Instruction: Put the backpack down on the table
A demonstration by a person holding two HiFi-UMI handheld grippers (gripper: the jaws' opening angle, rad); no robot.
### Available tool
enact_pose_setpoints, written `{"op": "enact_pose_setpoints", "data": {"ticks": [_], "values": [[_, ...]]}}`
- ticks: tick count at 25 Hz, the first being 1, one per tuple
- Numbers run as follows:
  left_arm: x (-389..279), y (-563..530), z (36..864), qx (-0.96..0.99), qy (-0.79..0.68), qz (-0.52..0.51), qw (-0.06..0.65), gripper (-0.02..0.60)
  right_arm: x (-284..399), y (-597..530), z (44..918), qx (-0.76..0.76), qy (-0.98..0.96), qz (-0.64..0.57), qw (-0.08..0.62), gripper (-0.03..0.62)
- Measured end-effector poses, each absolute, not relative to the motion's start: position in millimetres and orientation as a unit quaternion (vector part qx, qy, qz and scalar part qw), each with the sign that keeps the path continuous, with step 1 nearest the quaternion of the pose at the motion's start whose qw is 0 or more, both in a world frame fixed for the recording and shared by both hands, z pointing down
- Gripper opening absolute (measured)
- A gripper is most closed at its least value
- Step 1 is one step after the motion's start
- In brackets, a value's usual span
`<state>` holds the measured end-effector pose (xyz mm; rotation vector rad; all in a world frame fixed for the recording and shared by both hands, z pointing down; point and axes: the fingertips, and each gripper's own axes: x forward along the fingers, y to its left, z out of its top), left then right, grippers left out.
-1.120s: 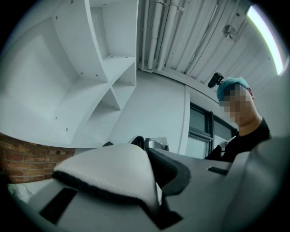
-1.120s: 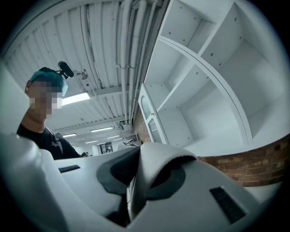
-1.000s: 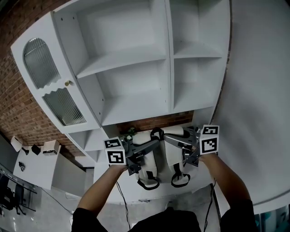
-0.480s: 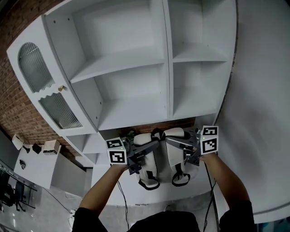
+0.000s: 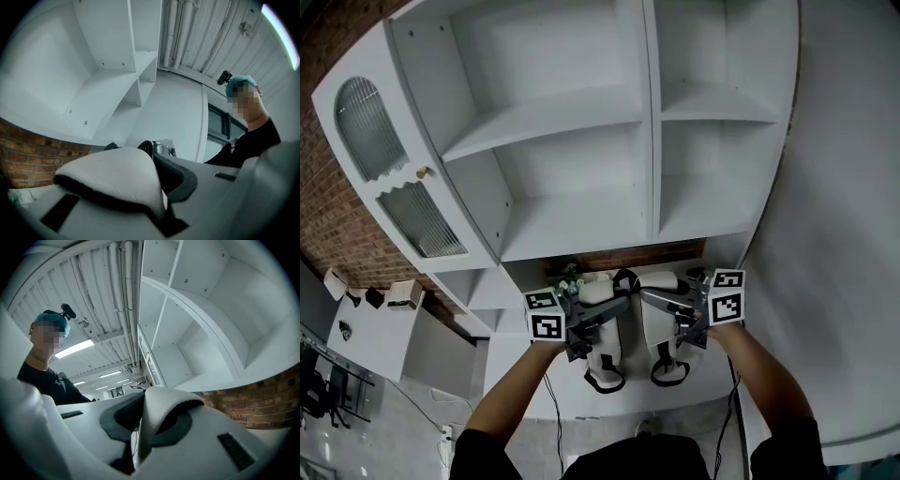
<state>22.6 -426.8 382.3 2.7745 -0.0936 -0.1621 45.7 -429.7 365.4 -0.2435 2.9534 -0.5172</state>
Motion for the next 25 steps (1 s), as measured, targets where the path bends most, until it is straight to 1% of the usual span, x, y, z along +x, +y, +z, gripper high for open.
{"op": "enact_pose_setpoints", "data": {"ticks": [5, 13, 25], "values": [[18.5, -429.1, 408.4, 0.981, -0.034, -0.049, 0.183, 0.06, 43.0, -429.9, 393.7, -0.09, 0.976, -0.189, 0.066, 0.054], [14.9, -417.8, 434.2, 0.982, -0.022, -0.038, 0.186, 0.06, 39.0, -429.9, 418.7, -0.117, 0.965, -0.216, 0.087, 0.054], [17.6, -413.3, 483.2, 0.978, -0.032, -0.021, 0.204, 0.06, 30.6, -423.7, 474.2, -0.131, 0.958, -0.251, 0.049, 0.055]]}}
